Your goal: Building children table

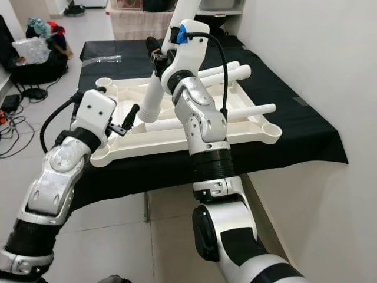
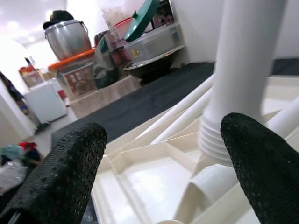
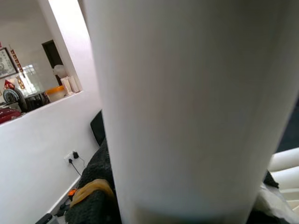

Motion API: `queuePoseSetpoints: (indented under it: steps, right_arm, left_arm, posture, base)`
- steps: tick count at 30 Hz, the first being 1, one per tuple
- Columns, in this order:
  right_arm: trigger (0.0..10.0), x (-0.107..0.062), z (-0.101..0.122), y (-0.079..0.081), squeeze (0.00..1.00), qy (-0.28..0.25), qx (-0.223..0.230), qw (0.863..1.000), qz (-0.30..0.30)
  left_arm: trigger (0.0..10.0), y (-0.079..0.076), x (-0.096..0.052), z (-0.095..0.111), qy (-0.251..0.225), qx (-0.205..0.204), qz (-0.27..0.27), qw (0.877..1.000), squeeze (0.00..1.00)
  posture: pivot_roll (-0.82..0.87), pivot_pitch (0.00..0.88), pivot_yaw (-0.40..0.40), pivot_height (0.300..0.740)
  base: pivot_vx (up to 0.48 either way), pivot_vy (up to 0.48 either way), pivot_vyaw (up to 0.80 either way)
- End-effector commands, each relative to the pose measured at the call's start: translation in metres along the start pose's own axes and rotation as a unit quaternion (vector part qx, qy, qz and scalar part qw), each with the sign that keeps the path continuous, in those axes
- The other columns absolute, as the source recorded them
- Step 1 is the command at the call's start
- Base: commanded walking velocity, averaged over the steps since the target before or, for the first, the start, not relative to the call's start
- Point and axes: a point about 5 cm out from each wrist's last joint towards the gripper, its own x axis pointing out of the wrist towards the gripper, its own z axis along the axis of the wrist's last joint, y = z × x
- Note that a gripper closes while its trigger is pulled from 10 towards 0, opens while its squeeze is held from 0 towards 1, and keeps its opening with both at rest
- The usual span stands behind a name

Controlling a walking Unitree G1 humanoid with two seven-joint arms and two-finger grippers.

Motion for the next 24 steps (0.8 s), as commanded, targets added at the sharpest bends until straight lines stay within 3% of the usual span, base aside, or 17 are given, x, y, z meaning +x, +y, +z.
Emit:
queuePoseSetpoints:
  steps: [1, 2, 9, 14, 24]
  right_arm:
    - [10.0, 0.000, -0.001, 0.001, 0.00, -0.003, -0.007, 1.000, -0.001]
    - [10.0, -0.001, -0.002, -0.001, 0.00, -0.004, -0.011, 1.000, -0.004]
    - [10.0, -0.002, -0.003, -0.002, 0.00, -0.003, -0.015, 1.000, -0.003]
    - [10.0, -0.002, -0.006, -0.001, 0.00, -0.003, -0.022, 1.000, 0.002]
    - [10.0, -0.010, -0.017, 0.008, 0.00, -0.001, -0.032, 0.999, 0.032]
  left_arm:
    - [10.0, 0.004, -0.005, -0.005, 0.016, -0.010, 0.014, 1.000, 0.00]
    - [10.0, 0.001, -0.009, -0.007, 0.019, -0.028, 0.018, 0.999, 0.00]
    - [10.0, -0.003, -0.014, -0.009, 0.026, -0.038, 0.019, 0.999, 0.00]
    - [10.0, -0.012, -0.029, -0.016, 0.048, -0.069, 0.023, 0.996, 0.00]
    - [10.0, -0.006, -0.034, -0.014, 0.059, -0.098, 0.059, 0.992, 0.00]
  posture:
    - [-0.01, 0.000, -0.032, 0.740]
    - [-0.01, 0.000, -0.033, 0.740]
    - [0.00, 0.000, -0.036, 0.740]
    - [-0.01, 0.000, -0.043, 0.740]
    - [0.00, 0.000, -0.051, 0.740]
  base:
    - [0.000, 0.000, 0.80]
    - [0.000, 0.000, 0.80]
    - [0.000, 0.000, 0.80]
    - [0.000, 0.000, 0.80]
    - [0.000, 0.000, 0.57]
